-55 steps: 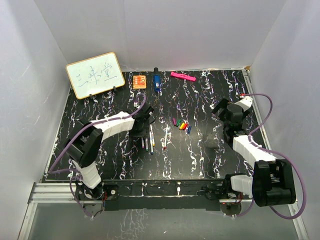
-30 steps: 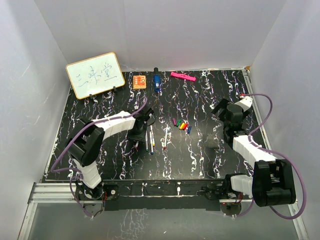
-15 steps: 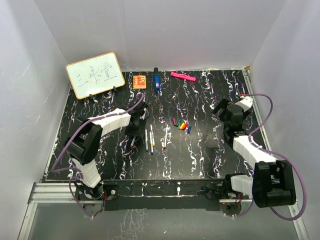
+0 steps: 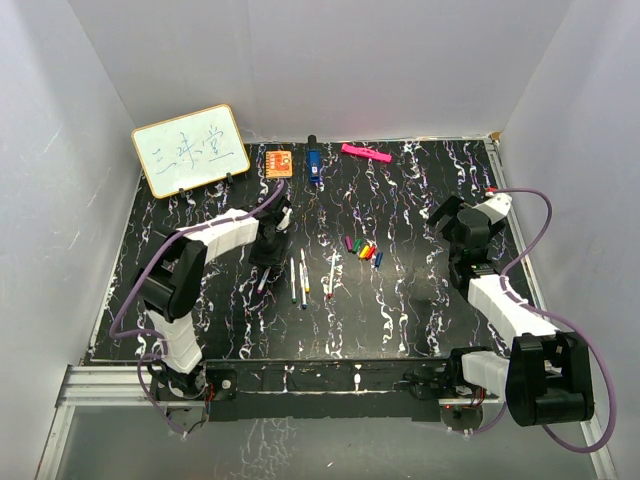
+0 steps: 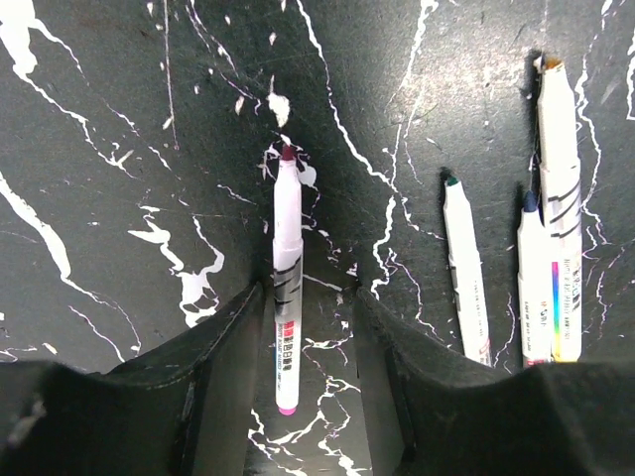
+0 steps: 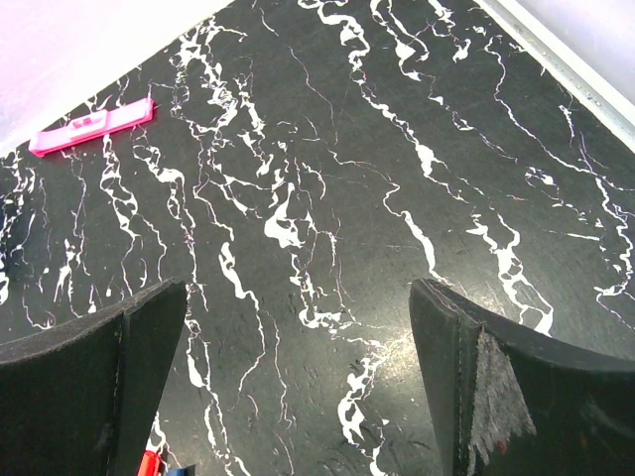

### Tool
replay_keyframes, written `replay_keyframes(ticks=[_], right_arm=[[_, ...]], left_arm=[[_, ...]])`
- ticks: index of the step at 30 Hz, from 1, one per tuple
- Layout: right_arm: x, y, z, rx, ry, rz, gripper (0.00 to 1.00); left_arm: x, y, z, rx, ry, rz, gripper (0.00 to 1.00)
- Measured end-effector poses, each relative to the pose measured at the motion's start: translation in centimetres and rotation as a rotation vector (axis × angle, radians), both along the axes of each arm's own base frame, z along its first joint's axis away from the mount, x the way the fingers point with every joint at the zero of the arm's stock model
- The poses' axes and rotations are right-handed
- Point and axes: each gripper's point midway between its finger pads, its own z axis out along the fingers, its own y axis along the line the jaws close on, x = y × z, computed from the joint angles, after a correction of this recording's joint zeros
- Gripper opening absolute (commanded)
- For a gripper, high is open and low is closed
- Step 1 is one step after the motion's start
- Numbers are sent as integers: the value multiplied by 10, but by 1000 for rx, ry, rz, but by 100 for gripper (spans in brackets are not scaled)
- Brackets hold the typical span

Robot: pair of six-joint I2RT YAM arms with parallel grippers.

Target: Insert the pens into the pen caps

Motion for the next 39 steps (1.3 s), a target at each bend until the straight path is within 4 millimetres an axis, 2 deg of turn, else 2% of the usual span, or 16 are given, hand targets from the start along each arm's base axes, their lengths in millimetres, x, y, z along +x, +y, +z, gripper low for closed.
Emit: replay_keyframes(ticks=[11,18,29,39], right_arm=[[1,0,-16,7,46,-7,93],[1,0,-17,9,47,-8,93],[2,0,-21,9,59,-8,92],[3,0,-19,9,54,-8,92]], left_arm=[[-1,2,0,-2,22,-24,39],[1,10,-1,-13,35,-8,37],[1,17,-1,-10,44,-10,29],[0,19,-3,9,72,-30,27]])
